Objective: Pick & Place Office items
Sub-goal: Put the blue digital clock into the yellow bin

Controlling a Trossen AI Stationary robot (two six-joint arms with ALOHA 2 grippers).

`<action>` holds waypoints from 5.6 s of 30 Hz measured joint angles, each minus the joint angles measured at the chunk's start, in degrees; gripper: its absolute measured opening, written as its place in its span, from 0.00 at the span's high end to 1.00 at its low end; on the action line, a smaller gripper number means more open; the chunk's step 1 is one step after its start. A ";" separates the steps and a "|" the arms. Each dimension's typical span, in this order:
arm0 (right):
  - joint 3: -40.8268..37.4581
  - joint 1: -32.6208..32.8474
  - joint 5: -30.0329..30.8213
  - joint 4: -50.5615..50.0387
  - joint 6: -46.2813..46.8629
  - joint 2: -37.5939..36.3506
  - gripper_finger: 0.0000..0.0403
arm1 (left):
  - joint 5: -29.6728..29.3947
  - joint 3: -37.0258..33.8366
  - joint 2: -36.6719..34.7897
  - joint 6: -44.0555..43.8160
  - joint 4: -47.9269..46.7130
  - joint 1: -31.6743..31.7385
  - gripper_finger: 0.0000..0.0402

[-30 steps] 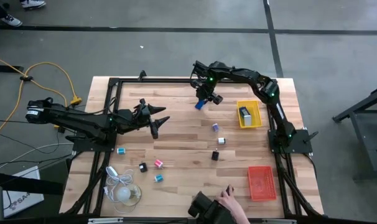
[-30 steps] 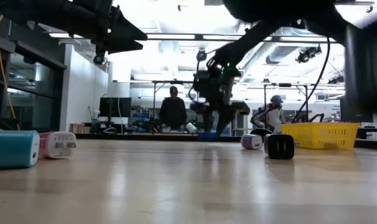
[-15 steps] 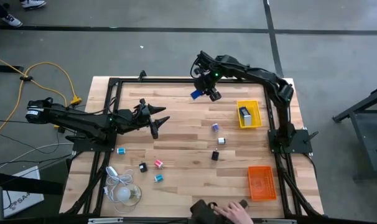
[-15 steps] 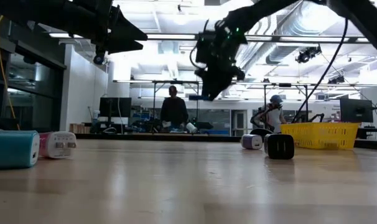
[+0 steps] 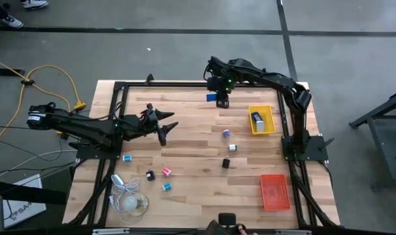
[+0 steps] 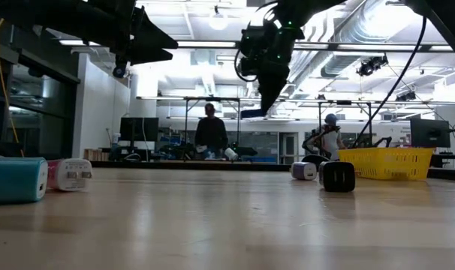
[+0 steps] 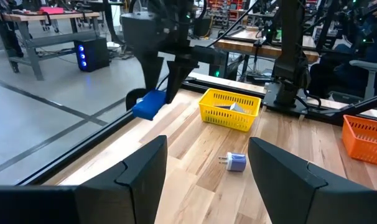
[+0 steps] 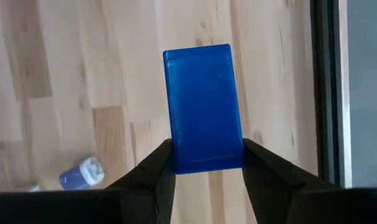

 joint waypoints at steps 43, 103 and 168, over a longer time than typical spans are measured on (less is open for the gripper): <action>-50.50 9.80 30.83 3.40 63.98 -39.45 0.64 | 0.00 0.00 0.00 0.00 0.02 0.00 0.46; -66.69 19.63 30.77 8.72 104.95 -39.19 0.57 | 0.00 0.00 0.00 0.00 0.02 -0.02 0.46; -66.62 19.61 29.87 8.08 103.07 -43.91 0.57 | 0.00 0.00 0.00 0.01 0.00 0.00 0.46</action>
